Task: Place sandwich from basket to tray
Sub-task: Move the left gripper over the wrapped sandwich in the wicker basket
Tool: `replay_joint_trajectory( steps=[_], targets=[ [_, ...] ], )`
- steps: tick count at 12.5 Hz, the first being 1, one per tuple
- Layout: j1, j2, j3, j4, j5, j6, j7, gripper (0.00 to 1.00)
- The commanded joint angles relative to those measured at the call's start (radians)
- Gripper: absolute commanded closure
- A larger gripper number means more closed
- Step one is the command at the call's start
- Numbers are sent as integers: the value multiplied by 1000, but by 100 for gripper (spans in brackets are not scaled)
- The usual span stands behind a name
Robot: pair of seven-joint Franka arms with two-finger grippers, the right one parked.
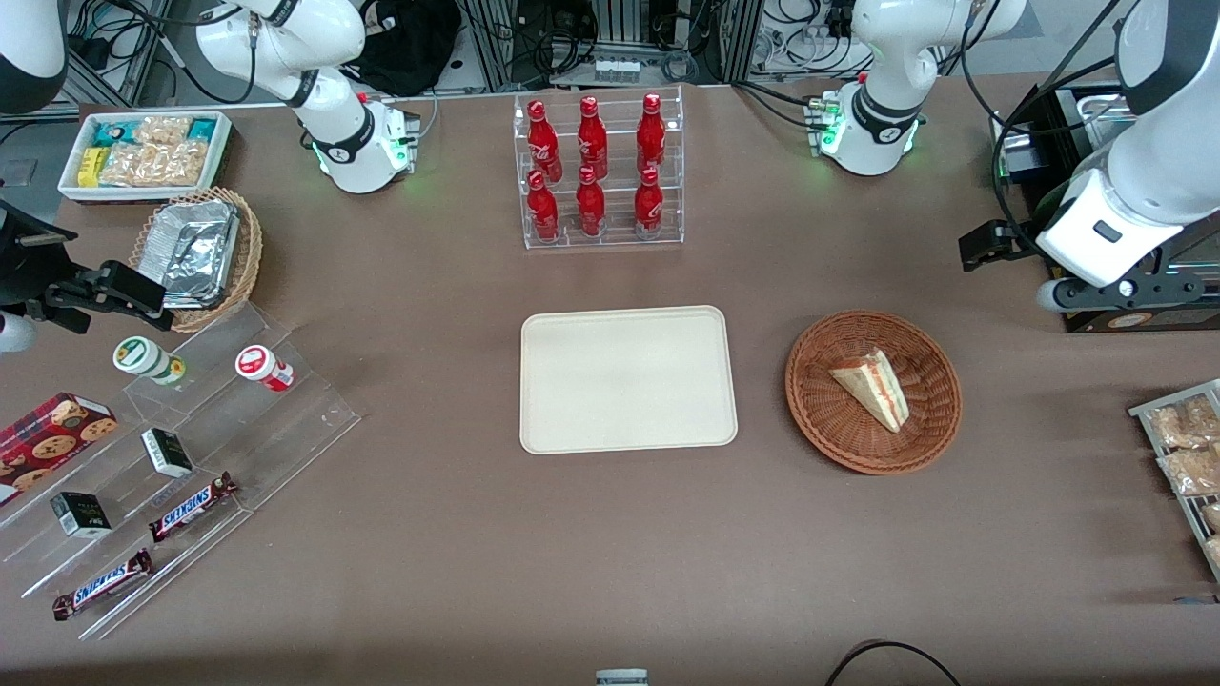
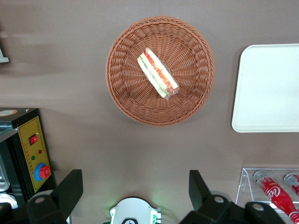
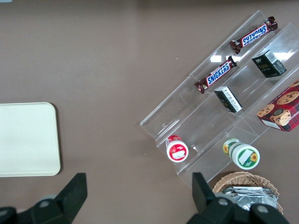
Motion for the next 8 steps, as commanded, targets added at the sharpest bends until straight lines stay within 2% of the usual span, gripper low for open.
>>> replay_joint_trajectory(
  steps=[1,4,5,8],
  targets=[
    [-3,-6,3,-7,-3,-7,22,0],
    [-3,9,3,-54,12,24,22,0],
    [-4,12,2,-103,39,42,18,0],
    [-15,-12,2,-277,47,201,9,0]
  ],
)
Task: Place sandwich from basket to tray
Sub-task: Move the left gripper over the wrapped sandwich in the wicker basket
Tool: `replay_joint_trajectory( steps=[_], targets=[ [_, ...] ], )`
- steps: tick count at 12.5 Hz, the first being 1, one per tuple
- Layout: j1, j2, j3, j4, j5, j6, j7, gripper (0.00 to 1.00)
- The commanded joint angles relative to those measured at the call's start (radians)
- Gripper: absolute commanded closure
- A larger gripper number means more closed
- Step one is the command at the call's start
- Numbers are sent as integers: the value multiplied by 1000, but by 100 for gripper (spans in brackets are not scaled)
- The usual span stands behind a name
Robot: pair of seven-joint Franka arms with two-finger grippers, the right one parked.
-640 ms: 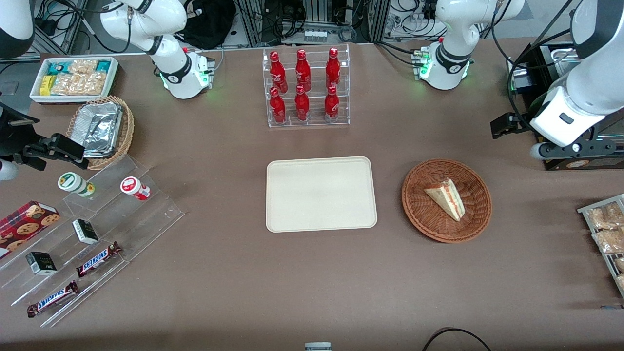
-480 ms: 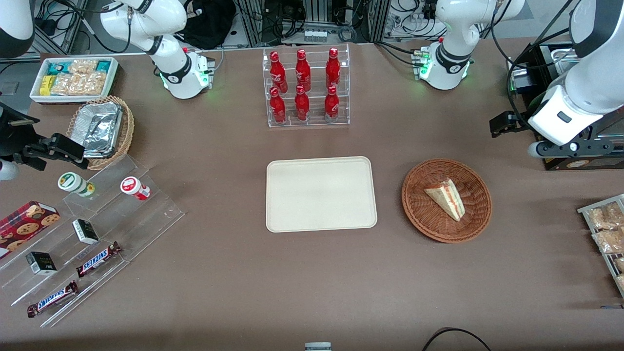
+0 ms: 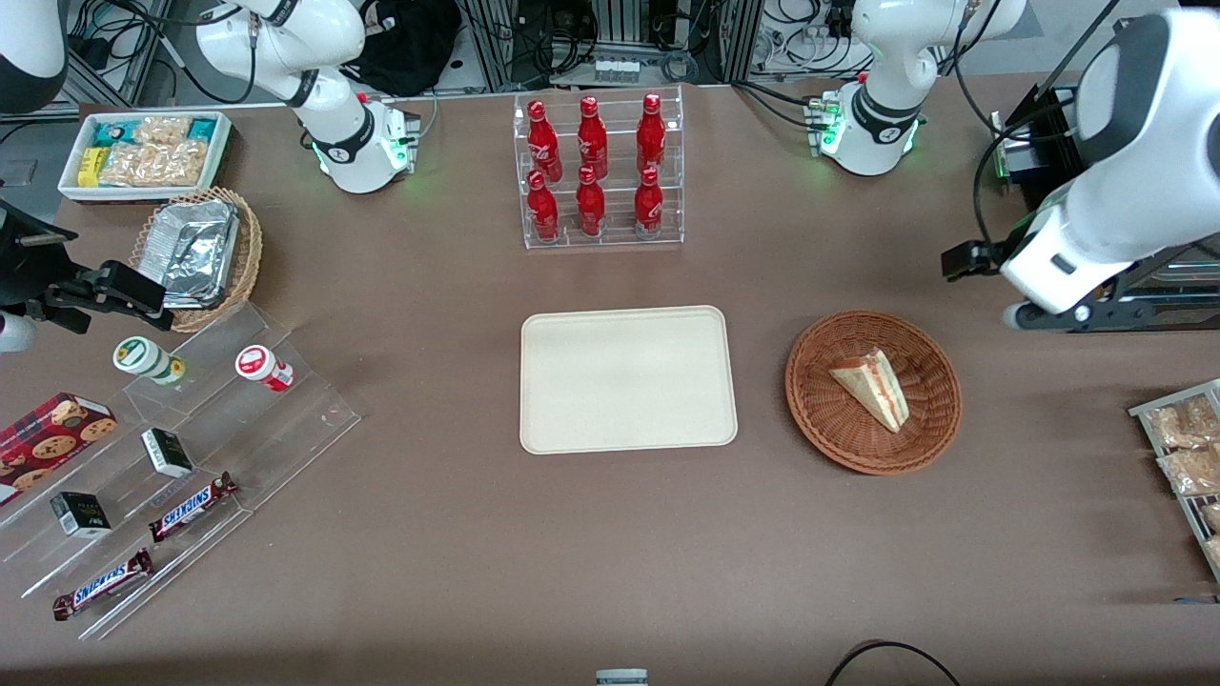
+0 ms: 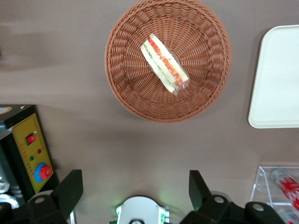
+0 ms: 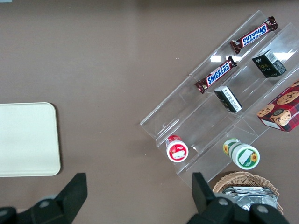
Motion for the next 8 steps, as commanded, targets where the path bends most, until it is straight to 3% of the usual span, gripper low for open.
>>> replay_joint_trajectory(
  steps=[1,8],
  targets=[
    [-11,-32,3,-154,18,146,0,0],
    [-15,-35,-22,-454,15,622,-205,0]
  ],
)
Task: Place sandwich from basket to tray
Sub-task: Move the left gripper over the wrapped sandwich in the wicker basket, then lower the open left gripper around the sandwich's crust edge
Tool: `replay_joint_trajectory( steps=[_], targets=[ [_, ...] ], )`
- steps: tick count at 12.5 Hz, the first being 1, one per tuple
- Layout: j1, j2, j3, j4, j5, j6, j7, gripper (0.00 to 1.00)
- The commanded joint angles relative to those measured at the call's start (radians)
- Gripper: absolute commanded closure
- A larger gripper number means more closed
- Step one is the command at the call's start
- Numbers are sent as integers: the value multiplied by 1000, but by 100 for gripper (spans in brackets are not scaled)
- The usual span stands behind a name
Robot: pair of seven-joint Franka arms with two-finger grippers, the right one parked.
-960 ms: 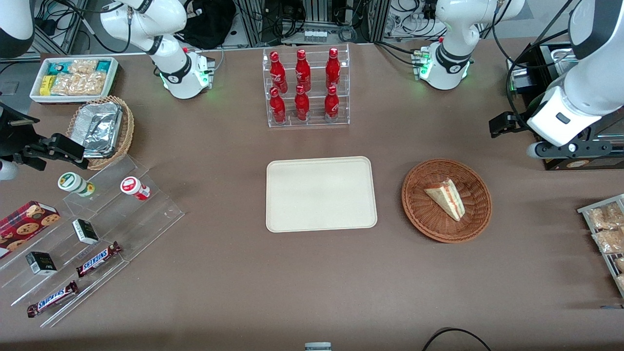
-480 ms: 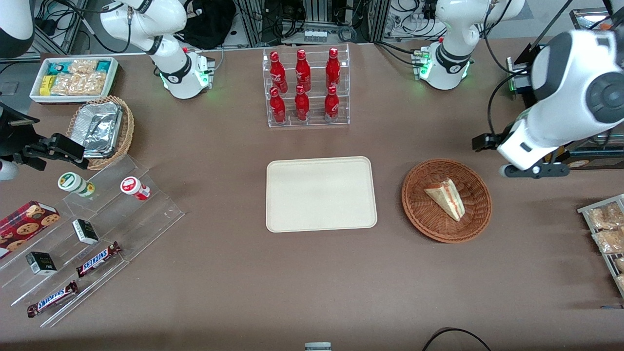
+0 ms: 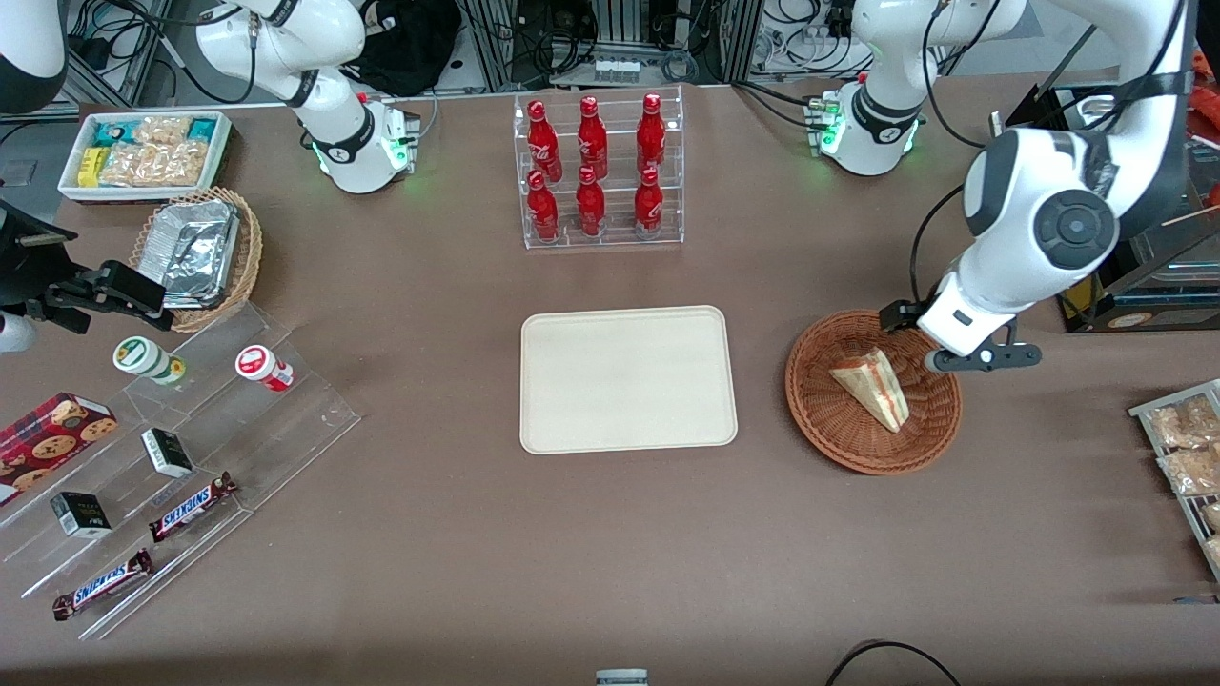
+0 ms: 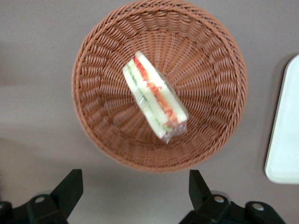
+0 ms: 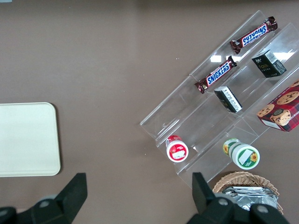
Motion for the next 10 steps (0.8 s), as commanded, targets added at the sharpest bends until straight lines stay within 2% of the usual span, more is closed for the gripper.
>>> replay_joint_trajectory(
  steps=[1,6,10],
  targets=[
    [-6,-27,-1,-103,13,158,-135,0],
    [-7,31,-29,-105,13,236,-510,0],
    [-6,88,-34,-104,13,307,-663,0]
  ],
)
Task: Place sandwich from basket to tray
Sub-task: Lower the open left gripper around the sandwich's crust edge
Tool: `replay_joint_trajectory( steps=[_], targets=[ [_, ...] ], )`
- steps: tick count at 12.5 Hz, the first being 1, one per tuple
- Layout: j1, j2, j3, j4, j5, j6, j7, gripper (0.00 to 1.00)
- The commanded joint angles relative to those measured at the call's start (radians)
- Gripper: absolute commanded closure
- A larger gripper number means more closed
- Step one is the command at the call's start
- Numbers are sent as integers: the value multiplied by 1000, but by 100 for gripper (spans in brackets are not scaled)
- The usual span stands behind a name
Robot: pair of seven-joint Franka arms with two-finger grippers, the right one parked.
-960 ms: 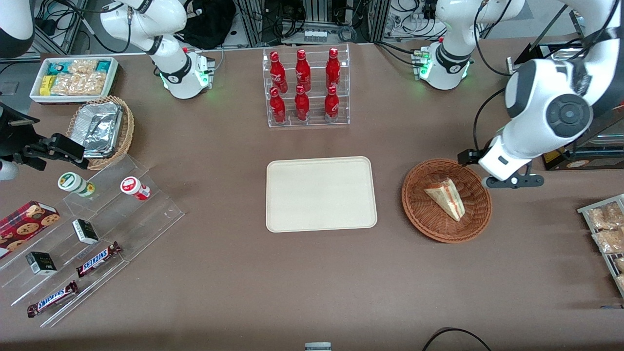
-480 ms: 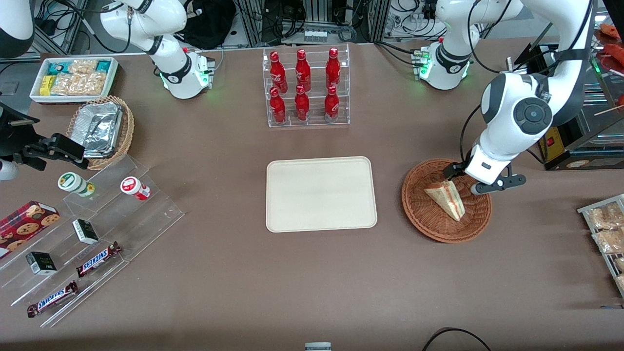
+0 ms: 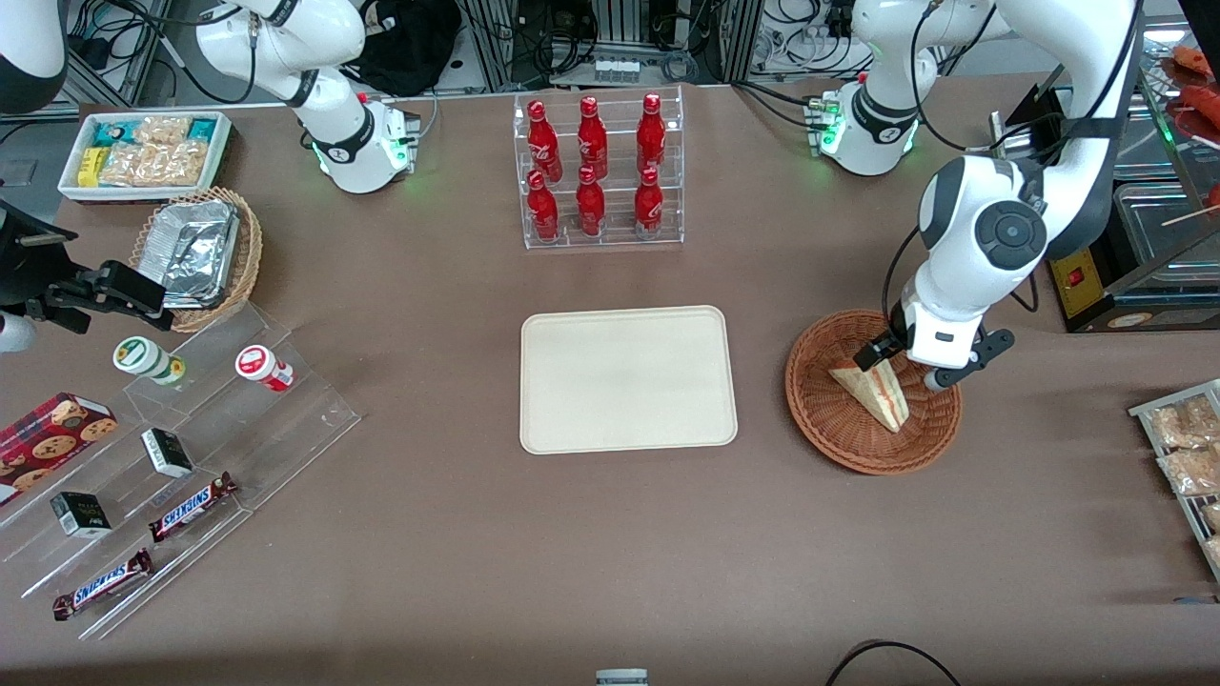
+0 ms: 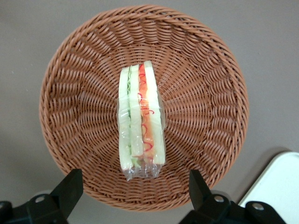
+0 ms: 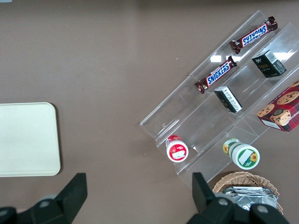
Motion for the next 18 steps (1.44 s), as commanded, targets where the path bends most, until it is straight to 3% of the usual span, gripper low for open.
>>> replay_joint_trajectory(
  steps=[1,11,12,13,15,16,18],
  targets=[
    [-3,43,0,1,13,61,-112,0],
    [8,156,5,9,13,116,-109,3],
    [8,158,6,13,13,116,-111,19],
    [8,158,6,15,13,114,-103,42],
    [10,153,6,21,15,107,-99,73],
    [8,150,6,26,15,105,-99,83],
    [8,135,6,53,16,75,-99,84]
  ],
)
